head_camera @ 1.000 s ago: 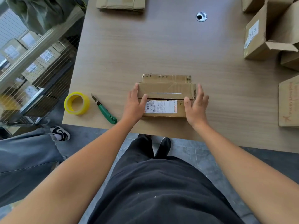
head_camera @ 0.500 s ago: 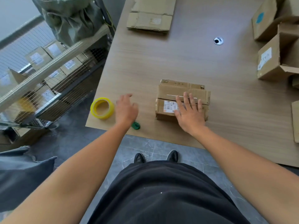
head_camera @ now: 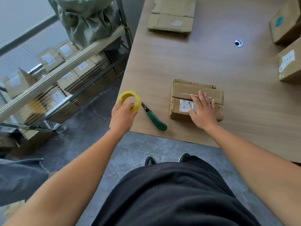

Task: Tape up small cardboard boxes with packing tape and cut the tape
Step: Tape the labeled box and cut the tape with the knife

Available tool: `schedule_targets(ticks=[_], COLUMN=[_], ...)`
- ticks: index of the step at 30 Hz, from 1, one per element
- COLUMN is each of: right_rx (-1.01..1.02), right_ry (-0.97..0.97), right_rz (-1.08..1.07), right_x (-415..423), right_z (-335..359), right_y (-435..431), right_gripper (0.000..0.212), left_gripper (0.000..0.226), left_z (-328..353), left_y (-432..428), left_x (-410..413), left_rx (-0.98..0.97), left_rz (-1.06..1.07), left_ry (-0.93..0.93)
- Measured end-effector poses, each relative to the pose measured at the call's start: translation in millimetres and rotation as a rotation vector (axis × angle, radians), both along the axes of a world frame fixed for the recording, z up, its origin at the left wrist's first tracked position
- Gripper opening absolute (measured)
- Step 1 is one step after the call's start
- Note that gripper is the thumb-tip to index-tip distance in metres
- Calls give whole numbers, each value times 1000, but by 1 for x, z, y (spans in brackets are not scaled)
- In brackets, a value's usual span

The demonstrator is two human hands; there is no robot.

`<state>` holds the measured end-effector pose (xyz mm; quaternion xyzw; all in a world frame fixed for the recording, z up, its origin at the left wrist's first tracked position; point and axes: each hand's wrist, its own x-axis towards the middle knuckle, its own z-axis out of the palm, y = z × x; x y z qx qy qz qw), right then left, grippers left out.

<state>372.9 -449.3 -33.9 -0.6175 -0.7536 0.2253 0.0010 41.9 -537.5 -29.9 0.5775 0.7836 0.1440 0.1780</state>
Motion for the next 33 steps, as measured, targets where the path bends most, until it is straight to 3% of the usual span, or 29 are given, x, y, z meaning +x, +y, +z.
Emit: schedule_targets(ticks=[3,7,10,15,22,28,33], right_rx=[17,-56,-79,-14,125,60,8], right_ry=[185,492,599,693,788,785,793], right_rz=[-55,-186,-177,-96,-195,-271,-239], right_x=[3,21,28,36,38,38,38], right_z=[9,21,25,21,17,15,24], right_y=[-2,-4,-4,0,2,8,7], right_gripper=[69,71,74,62,25,4,6], left_gripper=[32,37,33,36,32,29,41], left_z=[25,35,25,16,17,12,8], left_y=[20,57,72,80,84,79,86], left_x=[34,100,135,161,176,177,171], left_rx=[73,188,185,202,126,167,249], left_rz=[-207,-571,-694,-655,-565,-571,-623], left_ry=[-76,13,112,127,106,135,260])
